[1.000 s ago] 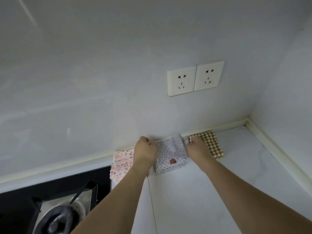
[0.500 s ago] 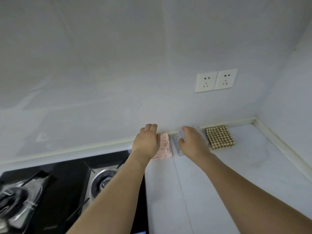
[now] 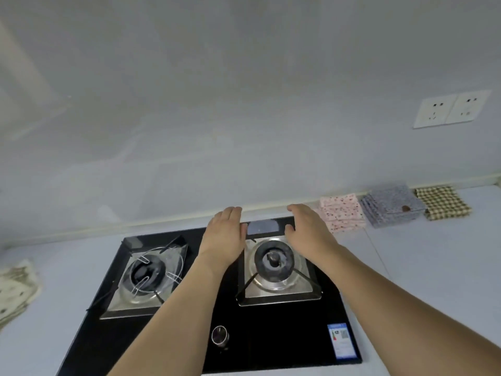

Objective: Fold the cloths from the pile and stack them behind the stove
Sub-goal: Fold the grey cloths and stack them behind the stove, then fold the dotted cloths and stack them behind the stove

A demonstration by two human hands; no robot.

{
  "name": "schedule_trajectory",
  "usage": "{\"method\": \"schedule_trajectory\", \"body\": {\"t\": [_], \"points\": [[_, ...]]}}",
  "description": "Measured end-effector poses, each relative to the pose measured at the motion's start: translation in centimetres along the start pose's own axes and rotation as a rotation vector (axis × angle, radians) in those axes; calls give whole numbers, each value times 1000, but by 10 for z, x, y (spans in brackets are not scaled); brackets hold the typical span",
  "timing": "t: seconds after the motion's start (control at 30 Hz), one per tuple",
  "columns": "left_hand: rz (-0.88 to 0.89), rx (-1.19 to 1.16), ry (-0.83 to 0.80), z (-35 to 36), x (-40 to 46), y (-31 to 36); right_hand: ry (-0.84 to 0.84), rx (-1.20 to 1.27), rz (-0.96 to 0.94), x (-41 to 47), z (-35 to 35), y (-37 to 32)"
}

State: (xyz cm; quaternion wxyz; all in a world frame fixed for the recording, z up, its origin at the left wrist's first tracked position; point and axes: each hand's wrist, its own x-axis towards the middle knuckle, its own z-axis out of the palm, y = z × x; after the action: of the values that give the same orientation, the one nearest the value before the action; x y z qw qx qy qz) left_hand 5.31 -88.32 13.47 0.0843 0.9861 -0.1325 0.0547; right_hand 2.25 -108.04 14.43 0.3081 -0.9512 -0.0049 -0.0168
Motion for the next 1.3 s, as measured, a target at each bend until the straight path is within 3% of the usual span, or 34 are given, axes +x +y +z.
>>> {"method": "schedule_trajectory", "body": {"t": [0.27,0.67,1.0,1.3], "points": [[-44,30,19,-14,-55,-96,-91,-21,-60,-10,65,-90],[-209,-17,7,-55,-149,-340,-208,-78,-155,-20,207,-296],[-345,-69,0,-67,-211,-447,-304,-31,-276,-16,291,-398],[-398,-163,-18,-66,-268,-600,-349,-65,-294,-22,406,-506]]}}
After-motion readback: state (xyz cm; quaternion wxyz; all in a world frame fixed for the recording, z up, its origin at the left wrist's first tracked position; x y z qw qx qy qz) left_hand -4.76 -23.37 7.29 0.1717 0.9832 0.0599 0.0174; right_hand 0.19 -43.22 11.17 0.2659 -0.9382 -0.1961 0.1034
